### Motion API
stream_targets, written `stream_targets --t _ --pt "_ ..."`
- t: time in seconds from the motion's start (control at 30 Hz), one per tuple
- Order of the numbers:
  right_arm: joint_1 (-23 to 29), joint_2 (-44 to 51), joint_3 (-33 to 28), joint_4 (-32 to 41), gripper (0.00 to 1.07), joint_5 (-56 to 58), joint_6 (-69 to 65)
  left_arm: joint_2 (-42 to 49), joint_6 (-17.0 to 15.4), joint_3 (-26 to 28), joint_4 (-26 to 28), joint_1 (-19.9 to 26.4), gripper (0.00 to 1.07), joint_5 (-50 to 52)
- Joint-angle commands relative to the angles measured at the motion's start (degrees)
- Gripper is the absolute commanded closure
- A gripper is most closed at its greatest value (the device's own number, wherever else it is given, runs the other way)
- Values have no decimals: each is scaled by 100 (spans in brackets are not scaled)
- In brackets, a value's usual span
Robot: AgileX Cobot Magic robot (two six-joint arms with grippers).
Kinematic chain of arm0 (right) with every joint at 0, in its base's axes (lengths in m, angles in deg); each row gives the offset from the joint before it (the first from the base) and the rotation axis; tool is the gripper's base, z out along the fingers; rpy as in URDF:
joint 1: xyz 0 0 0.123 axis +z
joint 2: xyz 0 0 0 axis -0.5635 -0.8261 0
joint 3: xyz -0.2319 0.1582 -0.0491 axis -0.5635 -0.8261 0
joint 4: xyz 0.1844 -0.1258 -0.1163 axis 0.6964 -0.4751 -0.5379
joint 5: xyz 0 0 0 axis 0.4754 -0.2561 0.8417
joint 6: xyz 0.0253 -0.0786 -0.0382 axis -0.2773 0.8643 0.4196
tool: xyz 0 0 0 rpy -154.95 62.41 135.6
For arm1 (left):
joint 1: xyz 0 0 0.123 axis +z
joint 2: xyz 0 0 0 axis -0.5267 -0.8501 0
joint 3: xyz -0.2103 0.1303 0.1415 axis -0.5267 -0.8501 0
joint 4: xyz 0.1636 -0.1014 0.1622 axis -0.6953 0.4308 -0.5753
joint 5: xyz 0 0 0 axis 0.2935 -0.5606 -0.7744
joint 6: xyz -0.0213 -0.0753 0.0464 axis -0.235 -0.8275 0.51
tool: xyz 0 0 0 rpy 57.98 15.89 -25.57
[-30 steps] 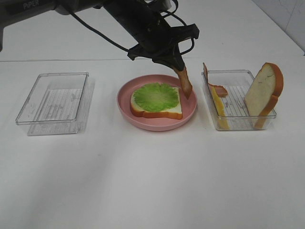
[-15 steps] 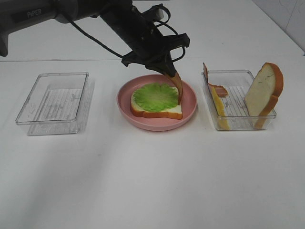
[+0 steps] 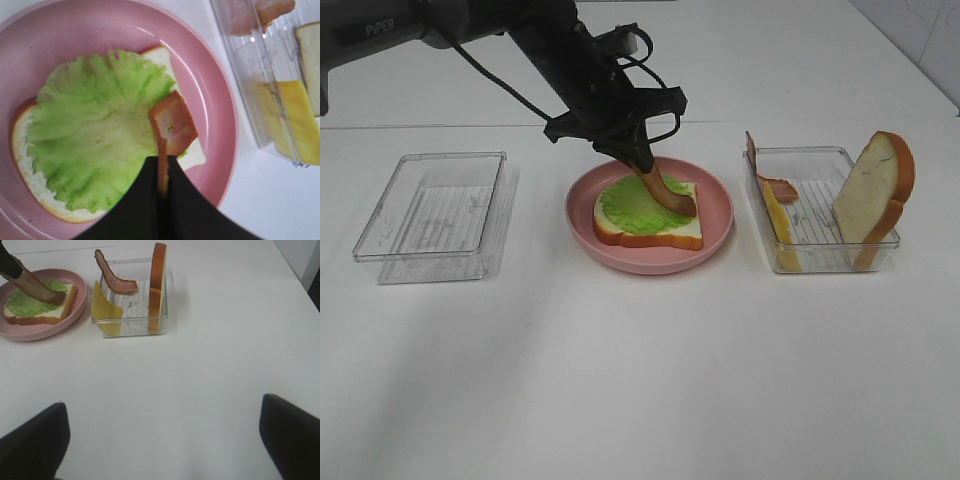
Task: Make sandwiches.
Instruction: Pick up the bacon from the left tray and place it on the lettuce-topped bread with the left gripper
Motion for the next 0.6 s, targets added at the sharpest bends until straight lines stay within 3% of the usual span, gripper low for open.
stream_targets --t 0.03,0.47,0.6 --pt "-29 172 -17 -29 11 -52 46 -46 -57 17 -183 -17 107 -103" --pt "-29 172 -17 -29 11 -52 46 -195 -57 17 -395 -17 107 -92" --pt "-29 172 -17 -29 11 -52 46 -195 -57 17 -516 -17 102 -115"
